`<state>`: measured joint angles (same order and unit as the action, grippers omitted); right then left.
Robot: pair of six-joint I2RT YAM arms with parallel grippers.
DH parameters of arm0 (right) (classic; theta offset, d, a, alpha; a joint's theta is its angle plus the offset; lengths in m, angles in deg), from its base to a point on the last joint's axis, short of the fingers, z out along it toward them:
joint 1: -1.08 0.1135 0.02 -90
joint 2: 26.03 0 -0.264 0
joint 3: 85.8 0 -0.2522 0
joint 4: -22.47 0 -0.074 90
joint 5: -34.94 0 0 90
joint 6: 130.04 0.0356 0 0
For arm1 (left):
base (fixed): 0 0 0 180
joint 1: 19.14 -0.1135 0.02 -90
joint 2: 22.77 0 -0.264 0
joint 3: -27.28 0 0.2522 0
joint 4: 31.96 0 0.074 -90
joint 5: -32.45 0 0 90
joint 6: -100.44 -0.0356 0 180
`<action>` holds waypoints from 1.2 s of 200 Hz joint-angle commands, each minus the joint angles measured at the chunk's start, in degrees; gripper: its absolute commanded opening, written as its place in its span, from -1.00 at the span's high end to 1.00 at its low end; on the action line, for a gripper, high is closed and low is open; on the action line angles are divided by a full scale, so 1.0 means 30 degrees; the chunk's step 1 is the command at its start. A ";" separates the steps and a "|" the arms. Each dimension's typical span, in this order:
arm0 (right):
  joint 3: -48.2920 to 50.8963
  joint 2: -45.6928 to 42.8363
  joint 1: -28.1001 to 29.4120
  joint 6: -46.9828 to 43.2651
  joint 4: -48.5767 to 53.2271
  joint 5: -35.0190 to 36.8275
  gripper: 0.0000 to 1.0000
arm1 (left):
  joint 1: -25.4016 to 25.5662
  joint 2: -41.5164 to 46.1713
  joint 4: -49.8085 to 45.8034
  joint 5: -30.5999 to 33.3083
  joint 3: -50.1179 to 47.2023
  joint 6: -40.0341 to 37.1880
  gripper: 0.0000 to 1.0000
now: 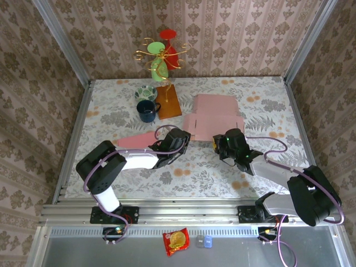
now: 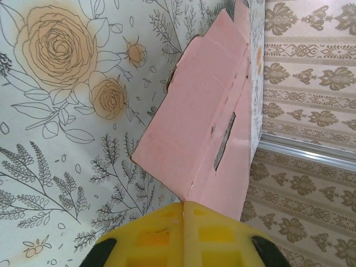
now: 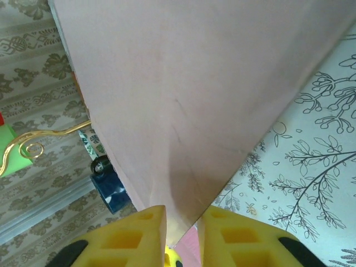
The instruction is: Fold the paper box
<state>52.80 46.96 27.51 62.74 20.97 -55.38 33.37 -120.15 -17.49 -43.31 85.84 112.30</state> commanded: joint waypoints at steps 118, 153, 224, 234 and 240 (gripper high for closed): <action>-0.5083 -0.1568 -0.2882 -0.4049 0.4807 -0.1317 1.00 | -0.0831 0.3758 -0.4122 -0.1884 0.0172 -0.5513 0.10; -0.7586 -0.1807 -0.3831 -0.4851 0.7998 -0.2524 1.00 | -0.1698 0.5260 -0.7553 -0.3671 0.1855 -1.6763 0.10; -1.1749 -0.1748 -0.5587 -0.5130 1.2990 -0.5175 1.00 | 0.0156 0.4610 -0.8646 -0.1929 0.4147 -3.5665 -0.34; -1.2247 -0.1671 -0.5625 -0.5082 1.3524 -0.5405 1.00 | 0.0171 0.4073 -0.8086 -0.1215 0.4488 -3.6340 -0.37; -1.2464 -0.1629 -0.5644 -0.5048 1.3728 -0.5526 1.00 | 0.0173 0.3735 -0.7806 -0.0866 0.4744 -3.6731 -0.38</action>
<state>18.99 42.59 10.95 48.36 55.41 -68.29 33.74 -105.50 -42.54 -51.57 96.55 18.91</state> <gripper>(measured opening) 0.065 0.679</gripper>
